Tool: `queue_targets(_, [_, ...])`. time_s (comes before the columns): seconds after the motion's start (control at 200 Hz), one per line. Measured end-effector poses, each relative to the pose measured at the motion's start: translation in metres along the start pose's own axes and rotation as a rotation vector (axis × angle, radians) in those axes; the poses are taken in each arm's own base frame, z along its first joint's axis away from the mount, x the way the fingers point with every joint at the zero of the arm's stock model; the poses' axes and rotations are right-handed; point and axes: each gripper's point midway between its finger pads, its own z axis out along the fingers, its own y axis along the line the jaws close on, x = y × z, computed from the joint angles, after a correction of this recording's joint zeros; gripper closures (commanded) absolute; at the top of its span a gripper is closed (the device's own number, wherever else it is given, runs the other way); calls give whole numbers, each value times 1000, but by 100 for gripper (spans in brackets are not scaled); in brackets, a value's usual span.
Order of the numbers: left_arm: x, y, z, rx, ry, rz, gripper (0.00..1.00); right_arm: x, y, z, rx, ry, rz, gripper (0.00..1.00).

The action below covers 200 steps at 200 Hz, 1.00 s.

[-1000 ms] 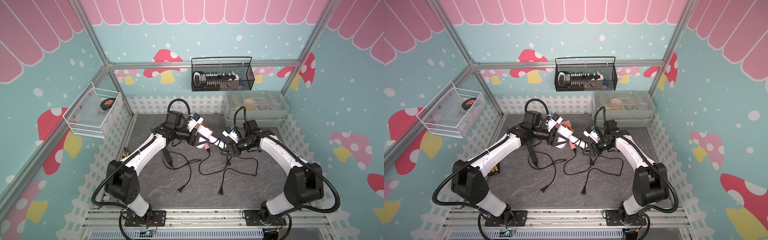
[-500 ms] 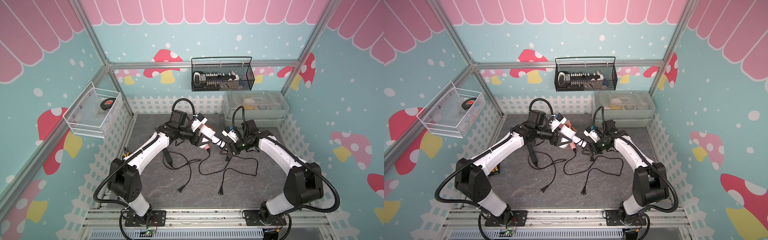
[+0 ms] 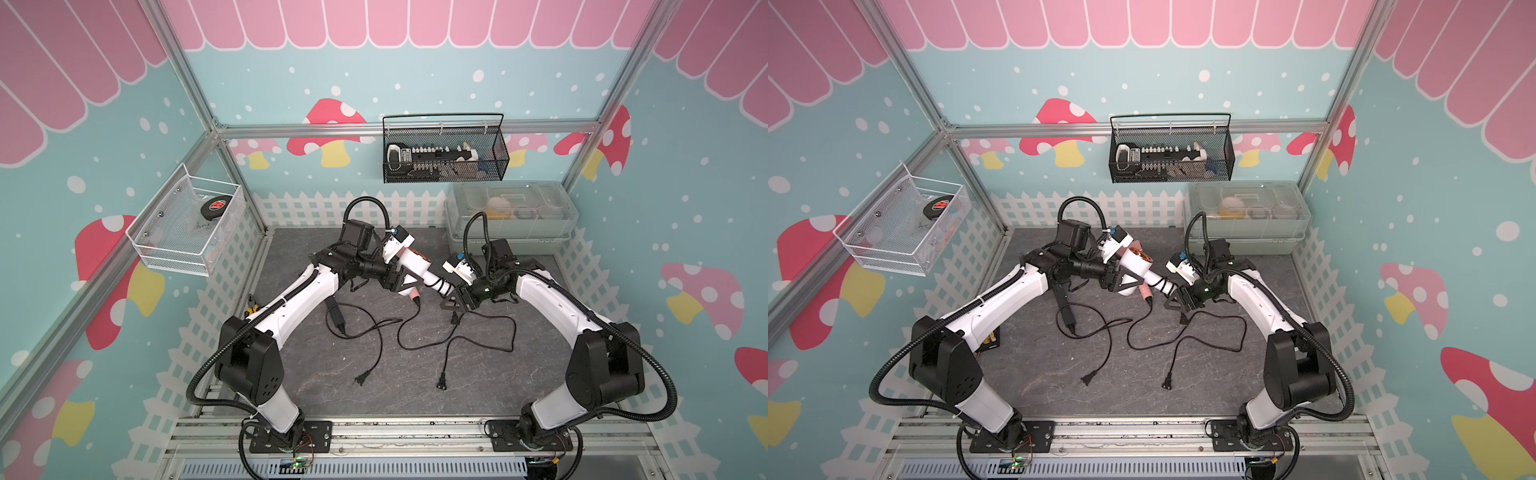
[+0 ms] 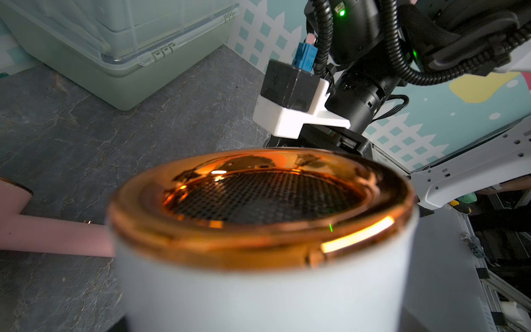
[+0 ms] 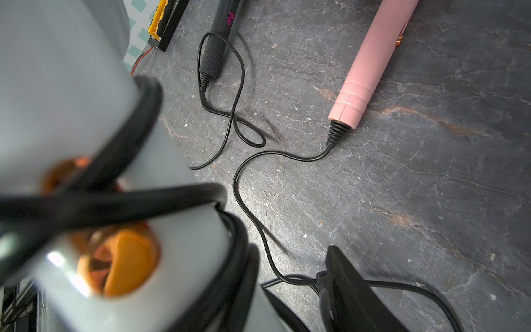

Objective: Wrap the cord around the hair dryer
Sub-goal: Place the hair dryer at the center of the board.

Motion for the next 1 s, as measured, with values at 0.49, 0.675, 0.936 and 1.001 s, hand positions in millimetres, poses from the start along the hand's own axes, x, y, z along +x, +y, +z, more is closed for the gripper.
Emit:
queue_targets(0.49, [2,-4,3,5,10,8,100,-11,-10,-12,25,-59,74,15])
queue_targets(0.675, [2,-5,3,9,8,9,100,-16,-16,-19,74,-50,63,12])
queue_targets(0.936, [-1,-7,2,21,-1,15,100,-26,-5,-28,-31,-119,72,22])
queue_targets(1.001, [-1,-7,1,22,-5,13,100,-27,-3,-29,-53,-130,62,21])
